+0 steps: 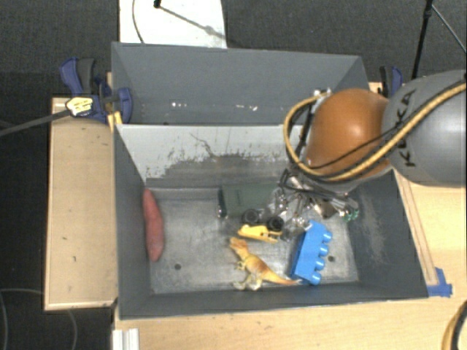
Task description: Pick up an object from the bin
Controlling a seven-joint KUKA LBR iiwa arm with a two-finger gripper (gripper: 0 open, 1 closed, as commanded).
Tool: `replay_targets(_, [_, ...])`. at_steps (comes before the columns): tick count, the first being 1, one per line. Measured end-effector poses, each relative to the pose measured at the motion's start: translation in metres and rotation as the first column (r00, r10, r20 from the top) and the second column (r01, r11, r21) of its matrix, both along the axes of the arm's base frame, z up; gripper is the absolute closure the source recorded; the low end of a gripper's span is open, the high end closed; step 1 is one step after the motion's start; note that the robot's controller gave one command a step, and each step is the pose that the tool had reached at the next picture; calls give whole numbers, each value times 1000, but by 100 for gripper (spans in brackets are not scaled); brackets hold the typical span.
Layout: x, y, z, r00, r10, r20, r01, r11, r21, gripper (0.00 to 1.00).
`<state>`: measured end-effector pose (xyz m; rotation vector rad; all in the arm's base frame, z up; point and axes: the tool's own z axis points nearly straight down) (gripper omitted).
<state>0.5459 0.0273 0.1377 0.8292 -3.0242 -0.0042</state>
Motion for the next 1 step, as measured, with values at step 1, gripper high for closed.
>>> replay_targets(1, [-13, -4, 3, 1000, 7, 24, -7, 1000, 0, 100])
